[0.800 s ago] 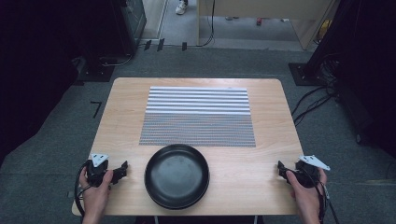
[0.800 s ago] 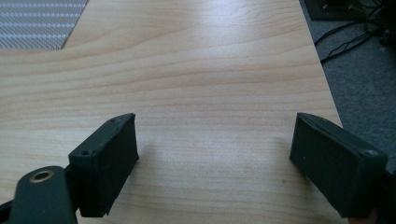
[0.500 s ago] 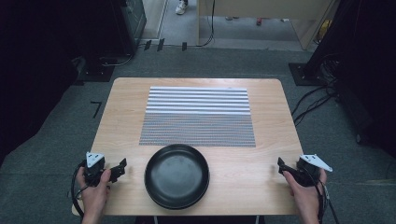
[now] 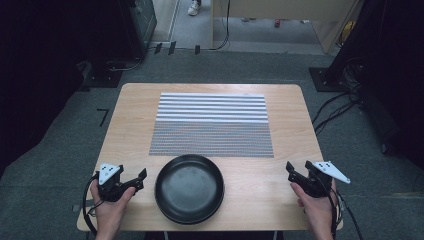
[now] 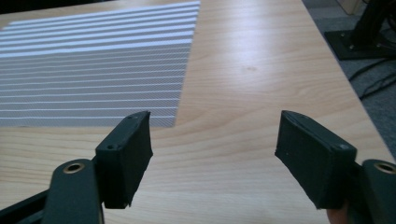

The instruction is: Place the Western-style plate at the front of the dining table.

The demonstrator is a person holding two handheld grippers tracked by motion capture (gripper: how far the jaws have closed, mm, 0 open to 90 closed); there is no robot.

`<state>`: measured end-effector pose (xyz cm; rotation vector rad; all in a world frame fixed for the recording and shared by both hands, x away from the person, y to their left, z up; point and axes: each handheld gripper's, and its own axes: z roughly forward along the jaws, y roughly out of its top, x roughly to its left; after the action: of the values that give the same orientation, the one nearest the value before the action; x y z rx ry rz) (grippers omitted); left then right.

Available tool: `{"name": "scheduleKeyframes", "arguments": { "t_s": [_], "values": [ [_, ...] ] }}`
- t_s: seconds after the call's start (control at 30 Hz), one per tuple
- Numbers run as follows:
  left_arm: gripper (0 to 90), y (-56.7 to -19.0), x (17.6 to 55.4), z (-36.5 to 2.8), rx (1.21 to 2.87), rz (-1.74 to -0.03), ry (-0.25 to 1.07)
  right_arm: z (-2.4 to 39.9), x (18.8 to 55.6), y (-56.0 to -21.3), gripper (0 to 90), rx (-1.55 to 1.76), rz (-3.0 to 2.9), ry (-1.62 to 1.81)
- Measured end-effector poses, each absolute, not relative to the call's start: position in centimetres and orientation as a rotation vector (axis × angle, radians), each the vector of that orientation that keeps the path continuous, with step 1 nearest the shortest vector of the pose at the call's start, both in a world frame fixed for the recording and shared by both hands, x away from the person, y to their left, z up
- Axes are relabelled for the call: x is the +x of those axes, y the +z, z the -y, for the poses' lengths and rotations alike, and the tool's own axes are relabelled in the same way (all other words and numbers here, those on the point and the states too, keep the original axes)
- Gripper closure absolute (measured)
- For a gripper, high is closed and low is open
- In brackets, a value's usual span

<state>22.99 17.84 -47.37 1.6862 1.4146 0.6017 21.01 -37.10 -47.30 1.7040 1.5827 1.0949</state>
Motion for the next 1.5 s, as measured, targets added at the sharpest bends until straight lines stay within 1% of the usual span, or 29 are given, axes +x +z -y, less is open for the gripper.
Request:
{"name": "scheduleKeyframes", "arguments": {
  "t_s": [0.07, 0.23, 0.37, 0.53, 0.83, 1.0, 1.03, 1.1, 1.4, 1.5],
  "values": [
    [13.4, -47.2, 22.9, -17.5, 1.689, -1.408, 0.599, 36.9, 21.0, -47.2, 31.4, 1.697, -1.586, 1.106],
    [13.5, -46.9, 22.7, -16.8, 1.691, -1.391, 0.58, 35.0, 21.1, -46.4, 43.8, 1.644, -1.607, 1.16],
    [13.9, -46.8, 22.6, -16.3, 1.703, -1.376, 0.559, 33.7, 21.3, -46.0, 47.5, 1.625, -1.616, 1.219],
    [14.2, -46.7, 22.5, -15.7, 1.714, -1.351, 0.542, 32.0, 21.6, -45.4, 54.9, 1.606, -1.649, 1.28],
    [15.0, -46.6, 22.3, -15.0, 1.723, -1.332, 0.521, 29.1, 22.4, -44.9, 56.0, 1.59, -1.704, 1.324],
    [15.6, -46.6, 22.2, -14.8, 1.717, -1.326, 0.511, 27.8, 22.7, -44.8, 61.5, 1.598, -1.733, 1.351],
    [16.6, -46.6, 22.2, -14.7, 1.714, -1.327, 0.51, 27.5, 22.8, -44.8, 61.7, 1.599, -1.742, 1.353],
    [21.8, -46.6, 22.1, -14.7, 1.711, -1.323, 0.508, 26.9, 22.8, -44.7, 61.7, 1.595, -1.753, 1.361],
    [25.7, -46.8, 22.0, -14.3, 1.722, -1.325, 0.499, 24.0, 23.3, -45.0, 60.0, 1.567, -1.822, 1.334],
    [29.9, -46.8, 21.9, -14.2, 1.725, -1.319, 0.502, 23.2, 23.3, -45.2, 59.8, 1.556, -1.845, 1.336]
  ]
}}
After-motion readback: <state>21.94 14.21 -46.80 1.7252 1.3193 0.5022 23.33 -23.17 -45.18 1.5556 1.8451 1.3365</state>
